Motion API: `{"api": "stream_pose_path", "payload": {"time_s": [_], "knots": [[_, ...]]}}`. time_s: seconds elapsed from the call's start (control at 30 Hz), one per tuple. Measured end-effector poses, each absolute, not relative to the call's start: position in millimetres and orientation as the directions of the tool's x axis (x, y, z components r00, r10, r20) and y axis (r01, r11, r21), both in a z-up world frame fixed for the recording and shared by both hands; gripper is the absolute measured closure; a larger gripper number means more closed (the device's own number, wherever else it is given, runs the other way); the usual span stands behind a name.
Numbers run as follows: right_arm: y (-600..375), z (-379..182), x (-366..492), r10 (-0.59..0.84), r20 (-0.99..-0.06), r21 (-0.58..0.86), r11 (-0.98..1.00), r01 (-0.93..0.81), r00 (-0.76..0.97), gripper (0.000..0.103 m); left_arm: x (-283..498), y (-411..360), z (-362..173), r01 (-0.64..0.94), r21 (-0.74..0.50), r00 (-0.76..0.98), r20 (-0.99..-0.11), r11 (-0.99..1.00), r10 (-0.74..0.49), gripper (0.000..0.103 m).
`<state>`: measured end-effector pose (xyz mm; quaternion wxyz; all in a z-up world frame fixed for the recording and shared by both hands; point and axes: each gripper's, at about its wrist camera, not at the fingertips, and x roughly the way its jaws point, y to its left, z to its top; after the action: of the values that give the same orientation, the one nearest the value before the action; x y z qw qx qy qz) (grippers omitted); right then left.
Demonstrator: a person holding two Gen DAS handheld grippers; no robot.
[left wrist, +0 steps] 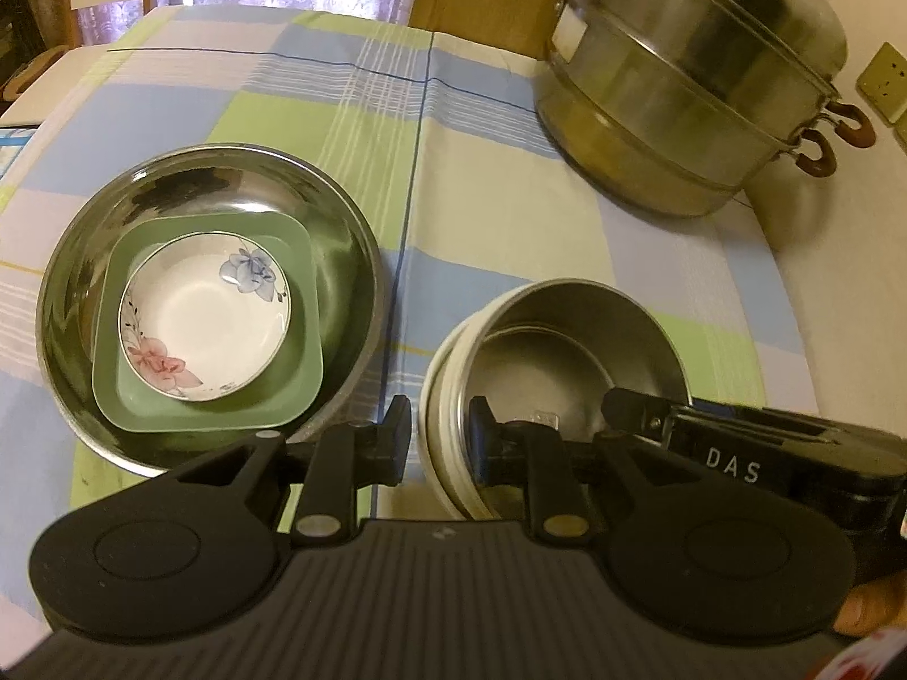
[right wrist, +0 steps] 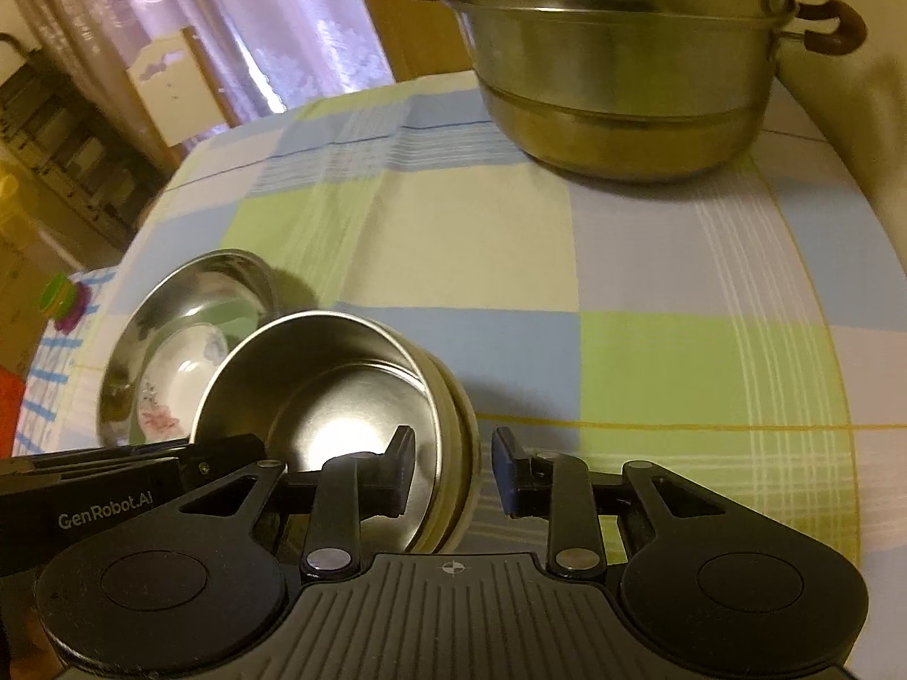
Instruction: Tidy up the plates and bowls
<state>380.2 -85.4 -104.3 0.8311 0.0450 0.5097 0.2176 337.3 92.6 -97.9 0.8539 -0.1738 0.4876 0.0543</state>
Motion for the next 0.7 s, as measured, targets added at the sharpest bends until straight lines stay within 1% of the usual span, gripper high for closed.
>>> {"api": "stream_pose_path", "payload": {"time_s": [0.23, 0.27, 0.3, 0.33, 0.4, 0.57, 0.7], "knots": [[-83, -105, 384, 0.374, -0.845, 0.291, 0.921, -0.258, 0.383, 0.074, 343, 92, -102, -0.27, -0.224, 0.51, -0.858, 0.936, -0.058, 0.084], [-82, -105, 385, 0.37, -0.847, 0.289, 0.923, -0.254, 0.383, 0.075, 343, 92, -103, -0.271, -0.222, 0.51, -0.859, 0.937, -0.056, 0.084], [-82, -105, 385, 0.364, -0.849, 0.283, 0.926, -0.251, 0.383, 0.081, 344, 92, -103, -0.27, -0.22, 0.51, -0.859, 0.937, -0.055, 0.085], [-81, -105, 385, 0.359, -0.85, 0.279, 0.928, -0.247, 0.385, 0.085, 344, 91, -104, -0.27, -0.218, 0.51, -0.859, 0.938, -0.054, 0.085], [-80, -105, 385, 0.351, -0.851, 0.273, 0.931, -0.243, 0.39, 0.087, 344, 90, -105, -0.268, -0.214, 0.51, -0.859, 0.939, -0.05, 0.085], [-78, -106, 382, 0.336, -0.852, 0.259, 0.937, -0.234, 0.401, 0.088, 344, 87, -107, -0.267, -0.201, 0.512, -0.858, 0.943, -0.038, 0.085], [-80, -107, 379, 0.327, -0.851, 0.264, 0.943, -0.203, 0.411, 0.088, 342, 90, -110, -0.265, -0.22, 0.527, -0.848, 0.939, -0.05, 0.084]]}}
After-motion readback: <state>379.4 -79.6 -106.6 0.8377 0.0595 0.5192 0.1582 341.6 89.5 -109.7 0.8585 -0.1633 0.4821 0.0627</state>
